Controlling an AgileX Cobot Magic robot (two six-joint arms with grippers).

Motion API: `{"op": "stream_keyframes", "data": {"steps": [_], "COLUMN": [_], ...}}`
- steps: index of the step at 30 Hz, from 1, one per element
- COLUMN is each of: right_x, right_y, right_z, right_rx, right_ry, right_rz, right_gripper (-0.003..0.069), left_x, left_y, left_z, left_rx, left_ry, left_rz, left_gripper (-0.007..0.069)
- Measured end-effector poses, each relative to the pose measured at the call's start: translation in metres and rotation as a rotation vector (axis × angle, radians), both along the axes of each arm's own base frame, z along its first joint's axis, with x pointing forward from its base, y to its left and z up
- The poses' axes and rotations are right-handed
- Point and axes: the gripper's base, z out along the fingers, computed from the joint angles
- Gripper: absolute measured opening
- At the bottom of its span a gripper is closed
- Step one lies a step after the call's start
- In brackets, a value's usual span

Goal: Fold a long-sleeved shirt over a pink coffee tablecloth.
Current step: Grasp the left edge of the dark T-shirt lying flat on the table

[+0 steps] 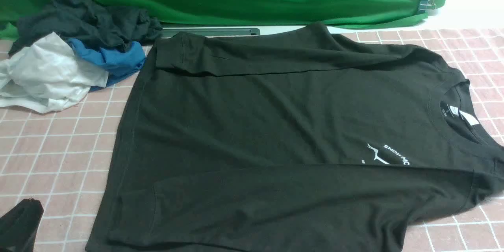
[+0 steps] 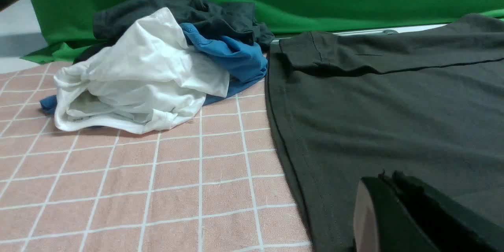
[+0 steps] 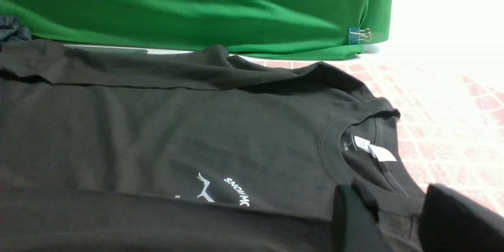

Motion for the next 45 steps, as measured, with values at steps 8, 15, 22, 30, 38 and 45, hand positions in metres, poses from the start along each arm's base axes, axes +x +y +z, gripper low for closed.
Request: {"op": "stream_keyframes", "data": {"steps": [8, 15, 22, 30, 38, 45], "right_x": [0.000, 0.000, 0.000, 0.000, 0.000, 0.000], "right_y": [0.000, 0.000, 0.000, 0.000, 0.000, 0.000], "right_z": [0.000, 0.000, 0.000, 0.000, 0.000, 0.000], "right_rx": [0.000, 0.000, 0.000, 0.000, 0.000, 0.000], "right_ry": [0.000, 0.000, 0.000, 0.000, 0.000, 0.000], "right_rz": [0.000, 0.000, 0.000, 0.000, 0.000, 0.000], "right_gripper": [0.0241, 0.0241, 0.0241, 0.0241, 0.0241, 0.0241], "left_x": [0.000, 0.000, 0.000, 0.000, 0.001, -0.007], "left_y": [0.000, 0.000, 0.000, 0.001, 0.005, -0.007], "left_z": [0.000, 0.000, 0.000, 0.003, 0.022, 0.056], "left_rx": [0.000, 0.000, 0.000, 0.003, -0.644, -0.632], "left_ry": [0.000, 0.000, 0.000, -0.029, -0.238, -0.188], "left_rz": [0.000, 0.000, 0.000, 0.007, 0.079, -0.048], "left_gripper": [0.0020, 0.0020, 0.0020, 0.0020, 0.0020, 0.0020]}}
